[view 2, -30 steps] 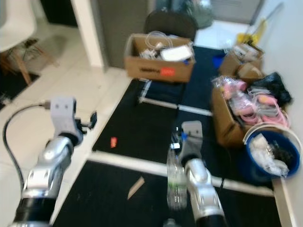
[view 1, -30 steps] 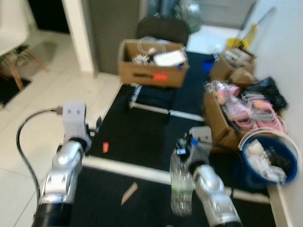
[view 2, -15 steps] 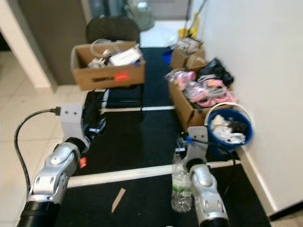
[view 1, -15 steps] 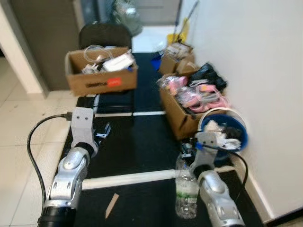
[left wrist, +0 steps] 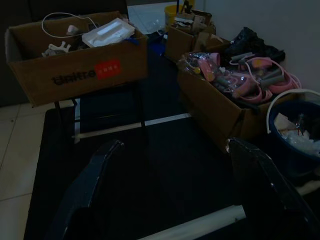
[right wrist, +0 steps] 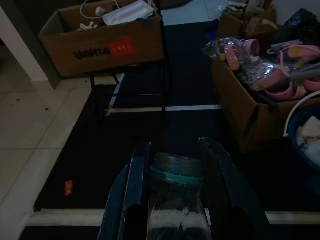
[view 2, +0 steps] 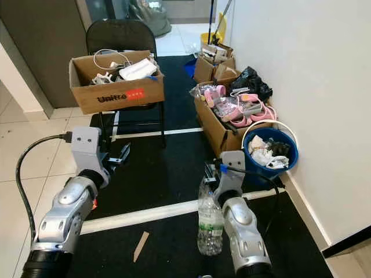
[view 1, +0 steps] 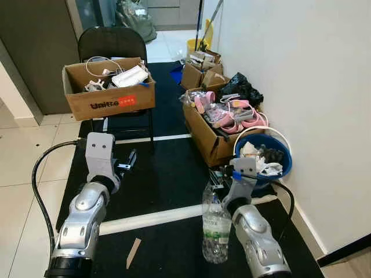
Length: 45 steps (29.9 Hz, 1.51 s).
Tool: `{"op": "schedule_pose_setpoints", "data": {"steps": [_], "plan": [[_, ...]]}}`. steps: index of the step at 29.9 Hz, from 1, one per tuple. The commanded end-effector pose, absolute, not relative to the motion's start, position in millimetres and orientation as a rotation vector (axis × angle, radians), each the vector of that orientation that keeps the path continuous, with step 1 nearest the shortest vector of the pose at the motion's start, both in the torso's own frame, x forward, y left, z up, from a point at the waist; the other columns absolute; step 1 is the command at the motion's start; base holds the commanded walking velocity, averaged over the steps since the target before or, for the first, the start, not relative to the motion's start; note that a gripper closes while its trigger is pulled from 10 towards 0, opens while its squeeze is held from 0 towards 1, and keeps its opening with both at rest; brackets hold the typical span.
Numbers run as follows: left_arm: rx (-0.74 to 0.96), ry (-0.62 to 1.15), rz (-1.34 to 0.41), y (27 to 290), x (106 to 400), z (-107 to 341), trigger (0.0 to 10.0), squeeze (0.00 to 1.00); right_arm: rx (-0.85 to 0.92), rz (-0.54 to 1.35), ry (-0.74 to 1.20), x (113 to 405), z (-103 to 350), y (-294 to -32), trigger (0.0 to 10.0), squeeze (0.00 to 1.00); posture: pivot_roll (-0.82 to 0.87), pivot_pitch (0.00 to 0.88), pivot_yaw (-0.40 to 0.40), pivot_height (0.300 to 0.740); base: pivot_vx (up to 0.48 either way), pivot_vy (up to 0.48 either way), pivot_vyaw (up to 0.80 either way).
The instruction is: Picking trash to rubbish bin
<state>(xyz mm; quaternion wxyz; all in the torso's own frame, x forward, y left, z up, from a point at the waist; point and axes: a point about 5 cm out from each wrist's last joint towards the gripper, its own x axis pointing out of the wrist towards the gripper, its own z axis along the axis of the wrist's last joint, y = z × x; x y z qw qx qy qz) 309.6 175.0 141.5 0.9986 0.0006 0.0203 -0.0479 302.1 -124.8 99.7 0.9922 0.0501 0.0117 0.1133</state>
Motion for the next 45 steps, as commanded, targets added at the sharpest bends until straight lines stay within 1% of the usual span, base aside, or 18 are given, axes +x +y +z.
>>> {"op": "schedule_pose_setpoints", "data": {"steps": [1,12,40,45], "plan": [[-0.01,0.032,-0.095,174.4,308.3,142.0,10.0,0.0,0.109,0.239,0.035,301.6,97.3,-122.5,10.0,0.0,0.01,0.112,0.03,0.74,0.304,0.0,0.0],[-0.01,0.05,-0.104,175.3,306.3,138.7,10.0,0.0,0.085,0.272,0.051,302.1,94.9,-117.9,10.0,0.0,0.01,0.115,0.026,0.74,0.315,0.0,0.0],[0.012,0.054,-0.126,174.3,307.5,140.1,10.0,0.0,0.118,0.273,0.081,300.5,89.1,-114.5,10.0,0.0,0.02,0.121,0.028,0.74,0.327,0.0,0.0],[0.012,0.055,-0.128,174.2,307.0,140.3,10.0,0.02,0.122,0.276,0.084,300.6,88.7,-113.2,10.0,0.0,0.02,0.121,0.028,0.74,0.329,0.0,0.0]]}}
